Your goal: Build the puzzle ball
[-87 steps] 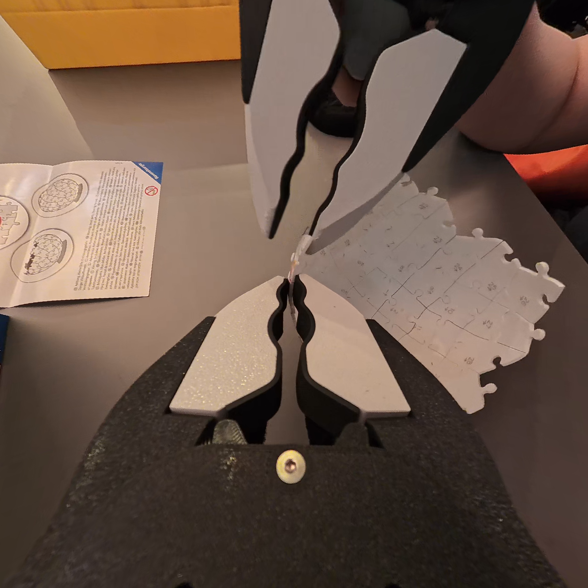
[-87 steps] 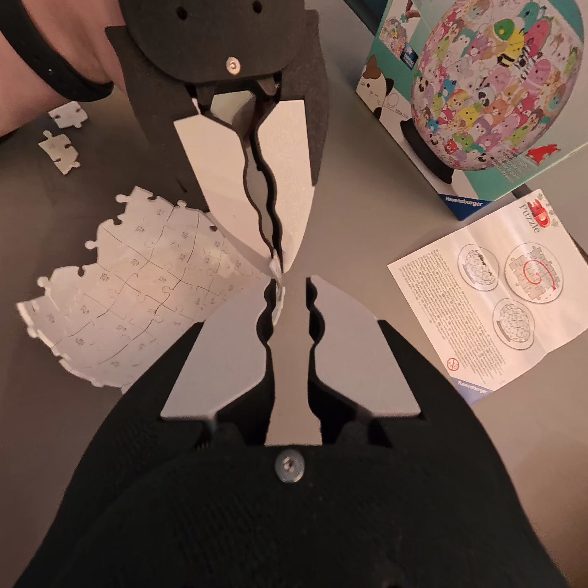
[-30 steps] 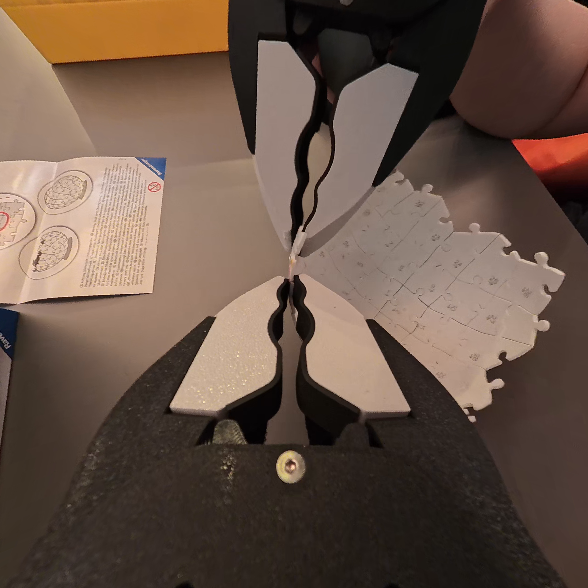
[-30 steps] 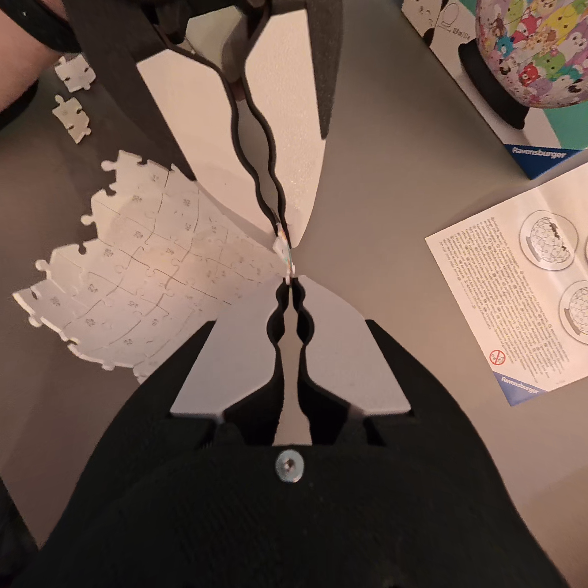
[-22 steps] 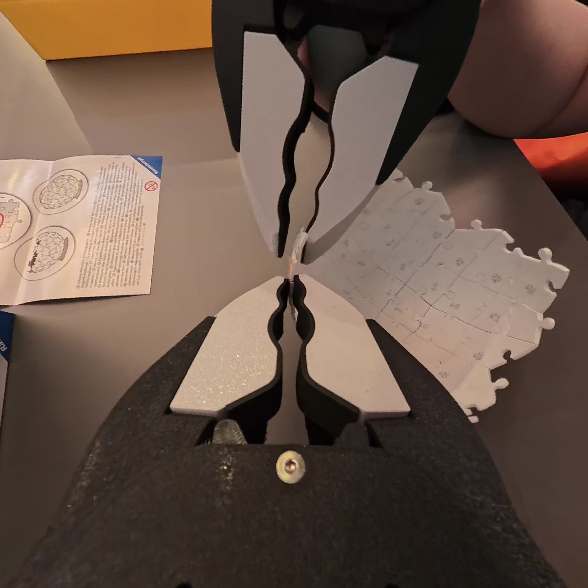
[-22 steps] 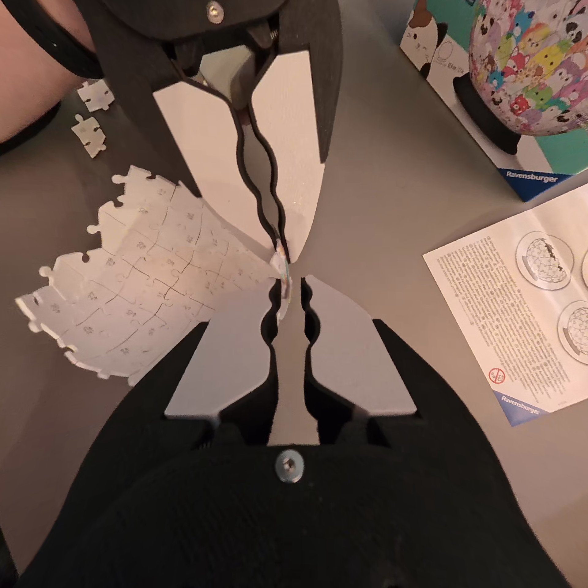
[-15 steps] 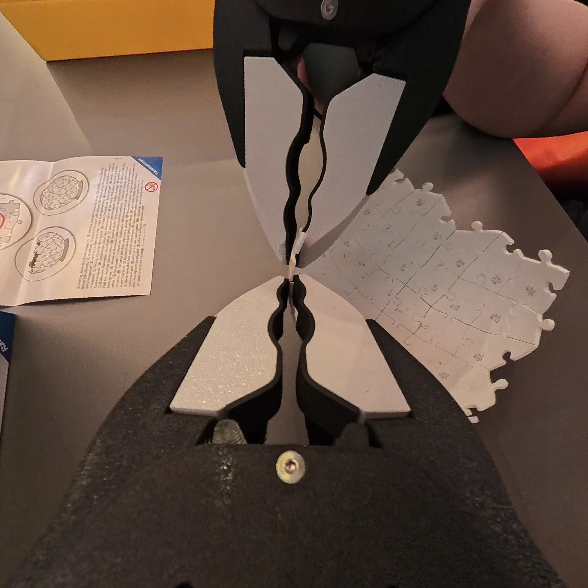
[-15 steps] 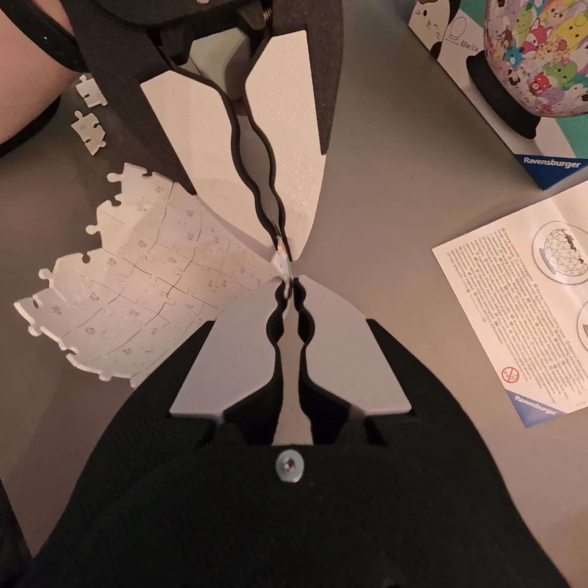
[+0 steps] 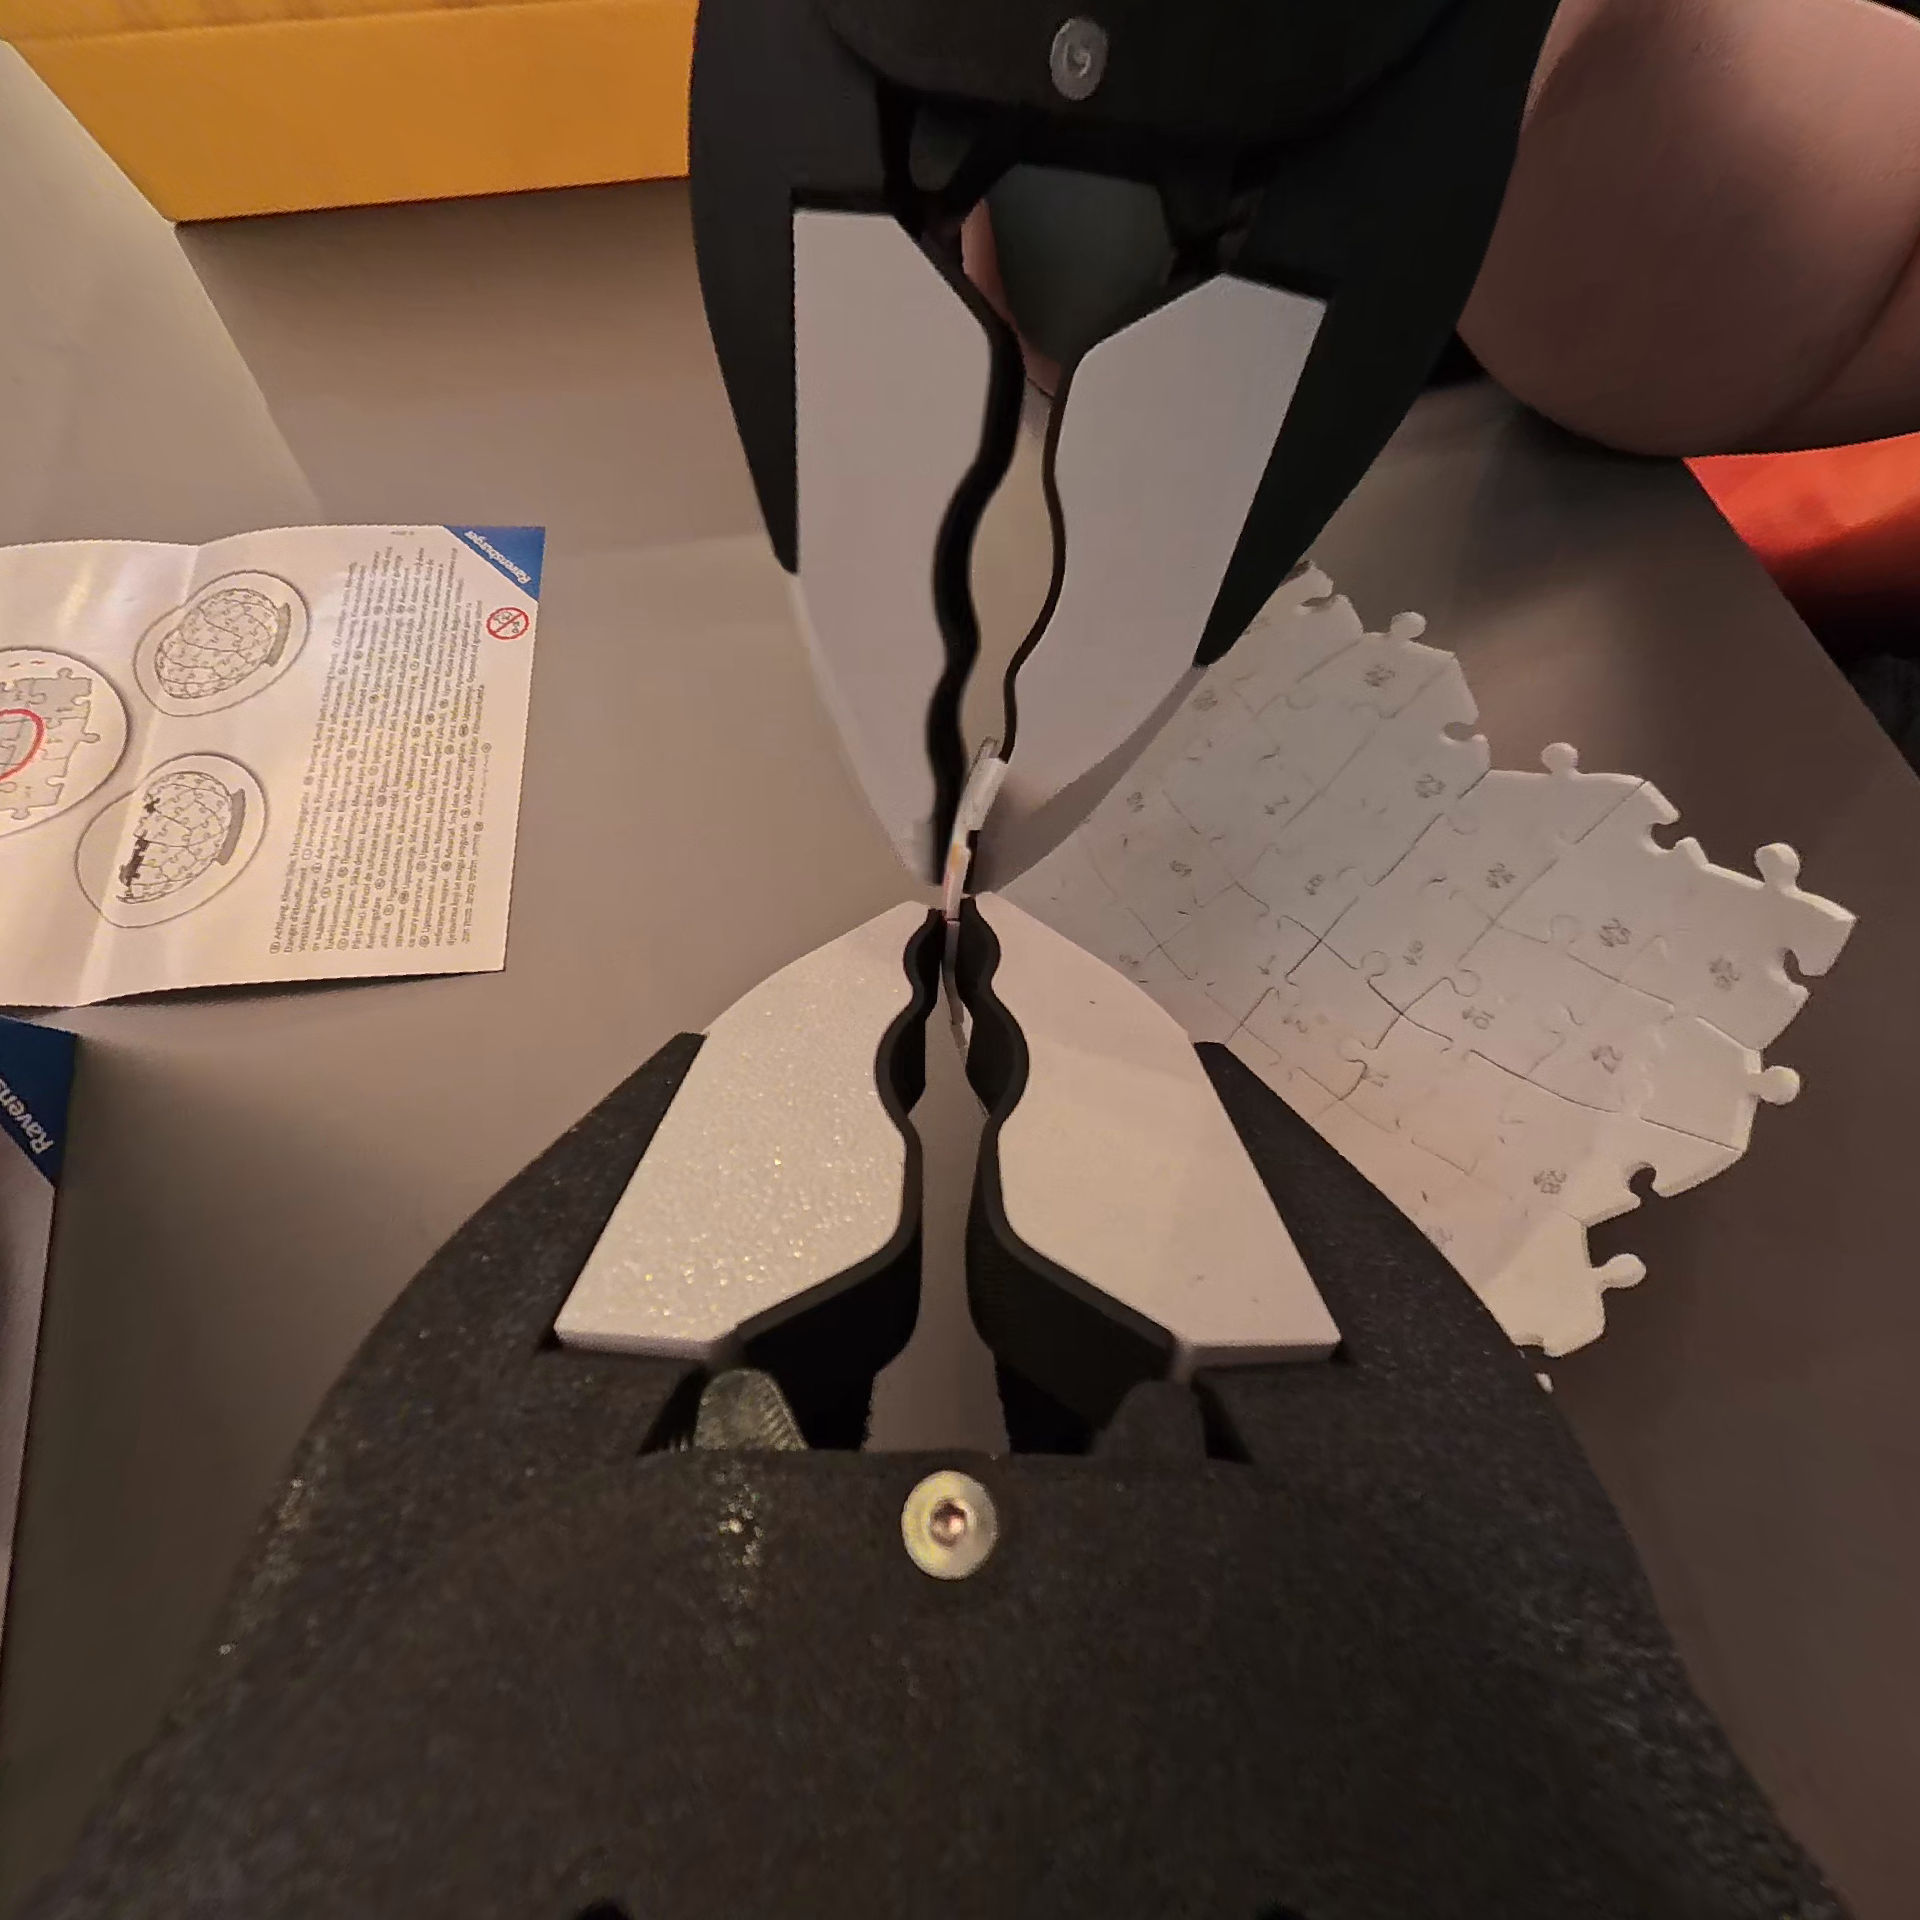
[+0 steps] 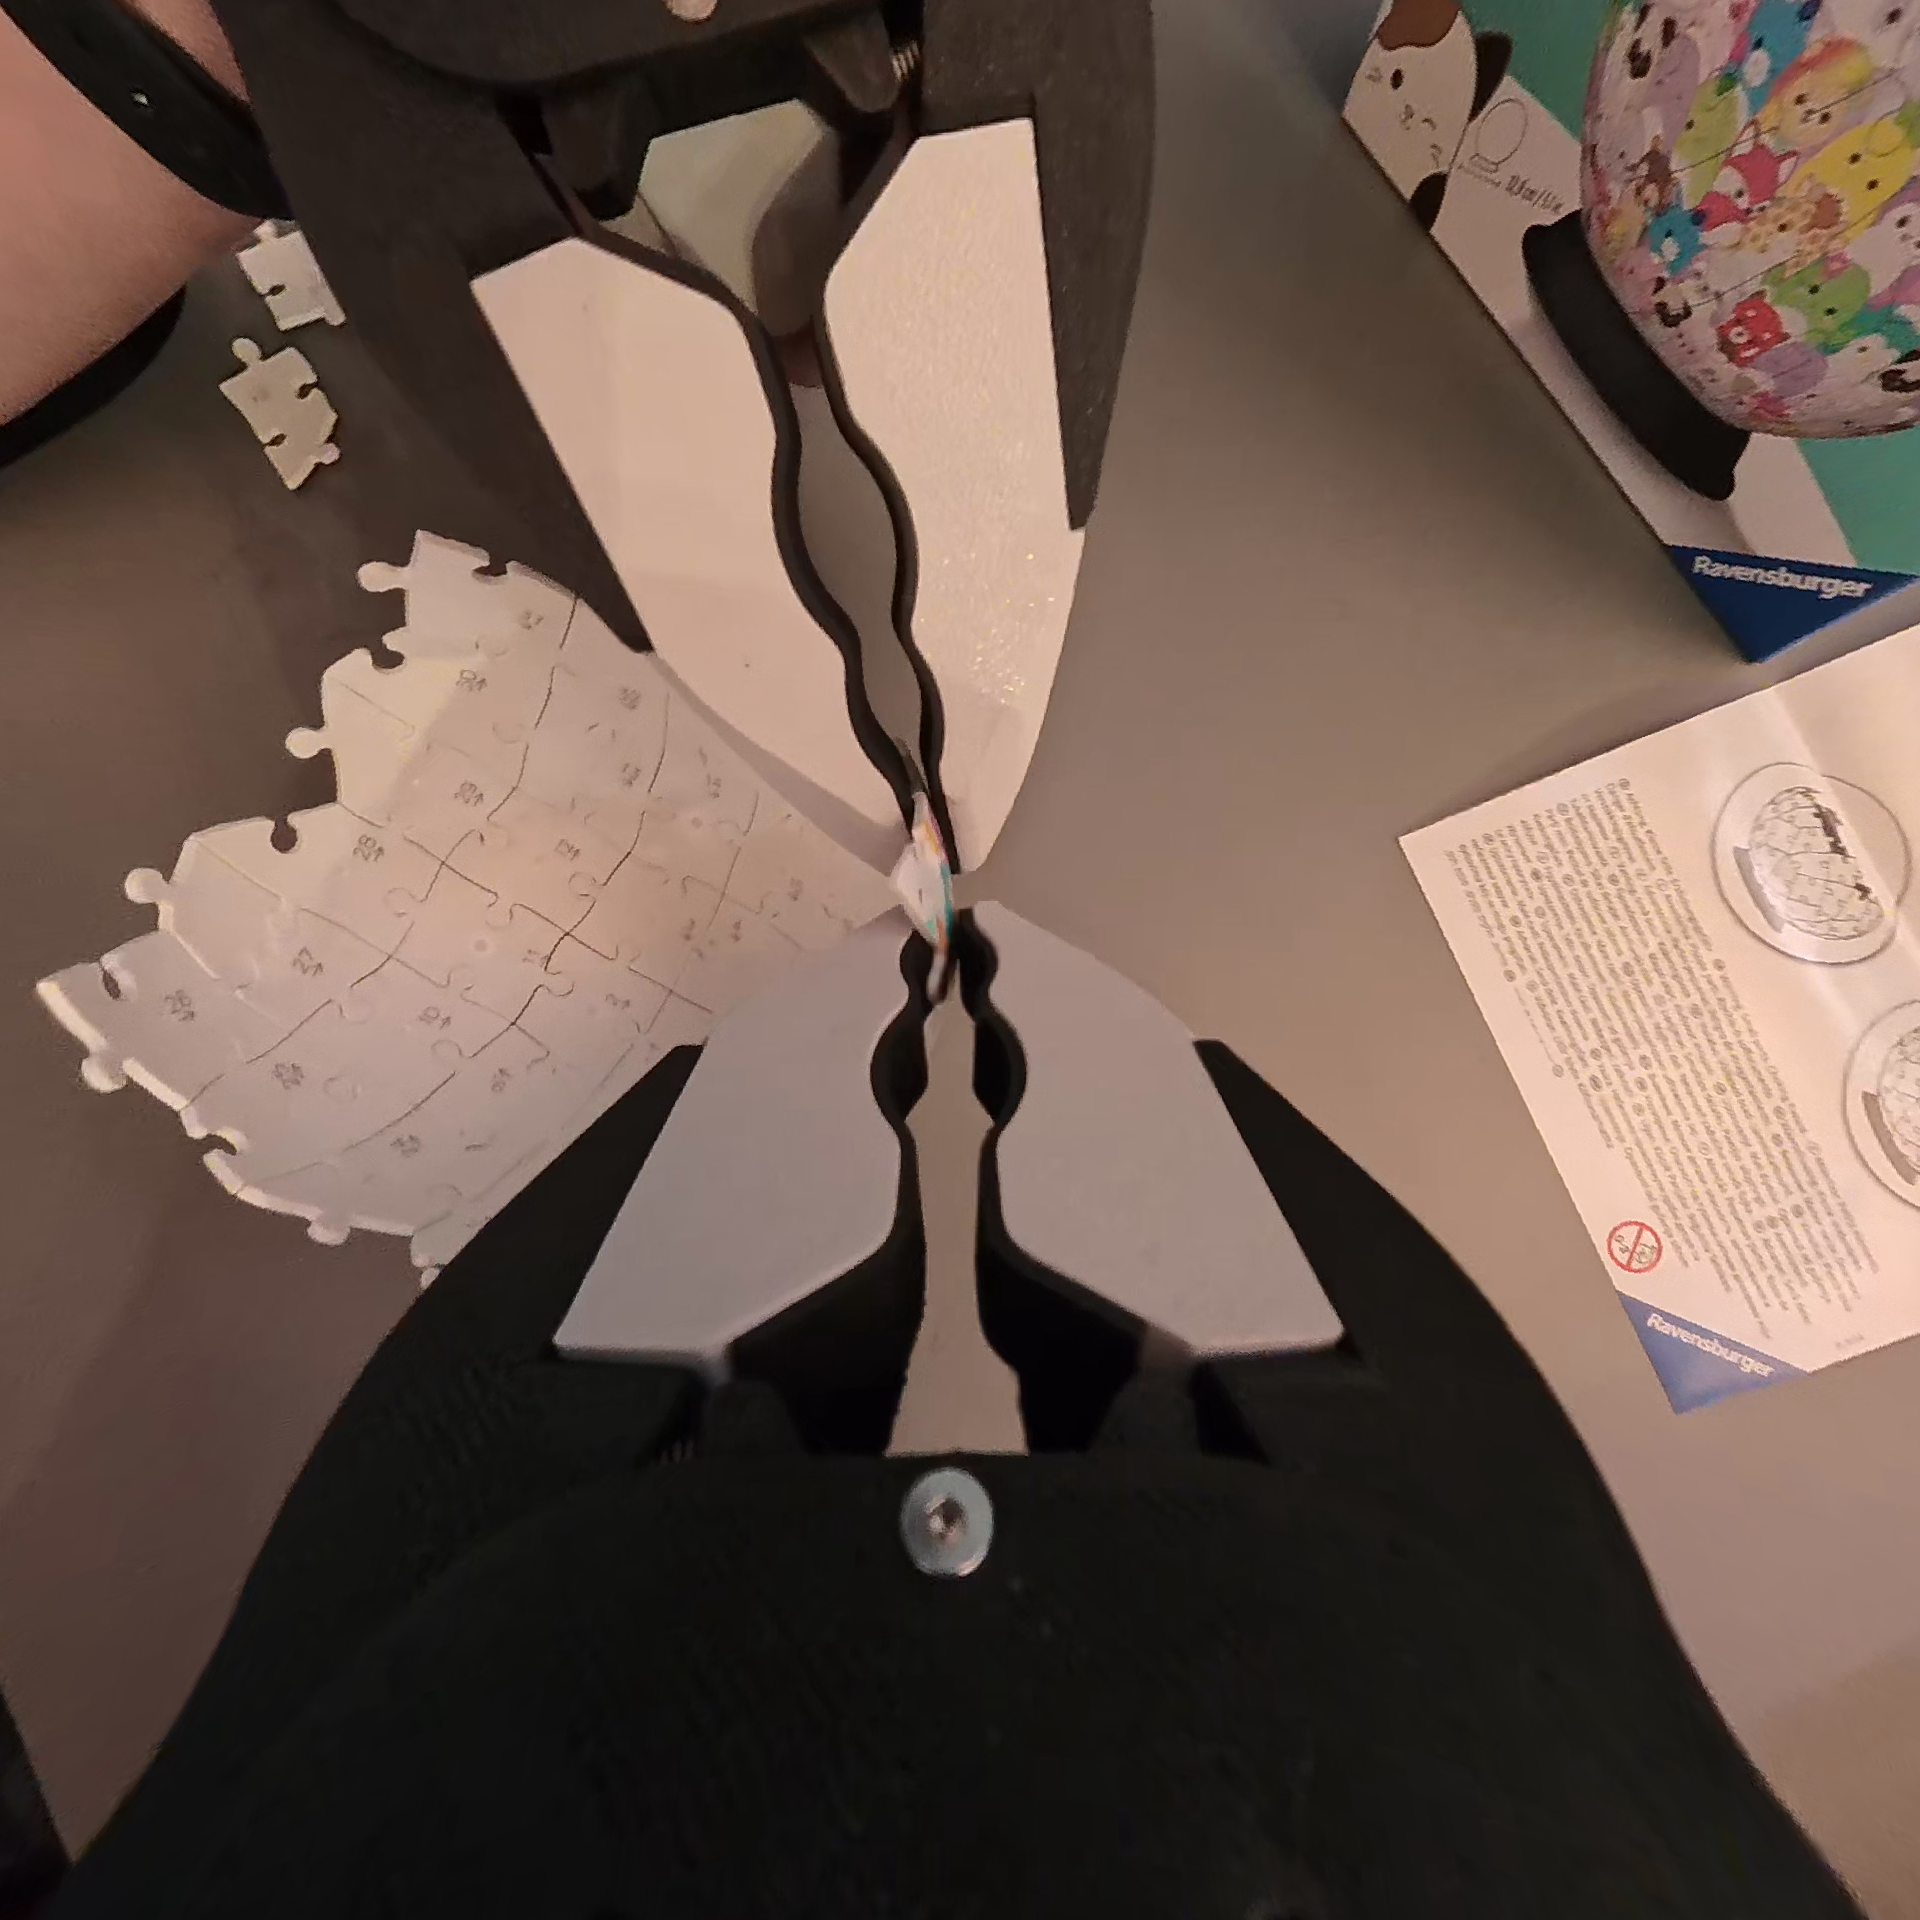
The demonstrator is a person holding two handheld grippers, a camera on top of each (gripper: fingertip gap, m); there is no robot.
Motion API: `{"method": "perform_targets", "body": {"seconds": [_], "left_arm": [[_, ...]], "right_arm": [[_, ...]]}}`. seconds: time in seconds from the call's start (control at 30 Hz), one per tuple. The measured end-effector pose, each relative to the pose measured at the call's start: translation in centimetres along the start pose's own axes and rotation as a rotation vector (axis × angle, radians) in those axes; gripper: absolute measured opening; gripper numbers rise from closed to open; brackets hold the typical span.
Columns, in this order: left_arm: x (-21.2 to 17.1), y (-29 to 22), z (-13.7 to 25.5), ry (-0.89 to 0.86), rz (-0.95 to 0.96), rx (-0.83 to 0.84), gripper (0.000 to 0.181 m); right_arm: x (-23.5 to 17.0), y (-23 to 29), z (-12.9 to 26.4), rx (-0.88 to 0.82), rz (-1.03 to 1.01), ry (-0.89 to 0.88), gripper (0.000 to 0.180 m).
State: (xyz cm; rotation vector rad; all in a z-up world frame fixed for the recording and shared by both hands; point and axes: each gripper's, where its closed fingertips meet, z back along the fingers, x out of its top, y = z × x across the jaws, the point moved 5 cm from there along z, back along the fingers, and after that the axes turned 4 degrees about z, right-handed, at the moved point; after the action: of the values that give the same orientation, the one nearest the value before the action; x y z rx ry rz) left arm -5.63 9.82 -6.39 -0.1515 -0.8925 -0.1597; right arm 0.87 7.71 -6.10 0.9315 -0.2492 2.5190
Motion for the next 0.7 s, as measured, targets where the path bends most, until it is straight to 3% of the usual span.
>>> {"method": "perform_targets", "body": {"seconds": [0.27, 0.43, 0.7], "left_arm": [[0.0, -0.3, -0.1, 0.005, -0.003, -0.017, 0.002], [0.1, -0.3, 0.0, -0.006, -0.002, -0.014, 0.002], [-0.1, -0.2, 0.0, 0.003, 0.008, -0.015, 0.002]], "right_arm": [[0.0, 0.3, 0.1, 0.007, 0.012, 0.058, 0.004], [-0.1, 0.1, 1.0, 0.007, 0.005, -0.007, 0.012], [-0.9, -0.1, 1.2, 0.020, -0.030, 0.007, 0.010]]}}
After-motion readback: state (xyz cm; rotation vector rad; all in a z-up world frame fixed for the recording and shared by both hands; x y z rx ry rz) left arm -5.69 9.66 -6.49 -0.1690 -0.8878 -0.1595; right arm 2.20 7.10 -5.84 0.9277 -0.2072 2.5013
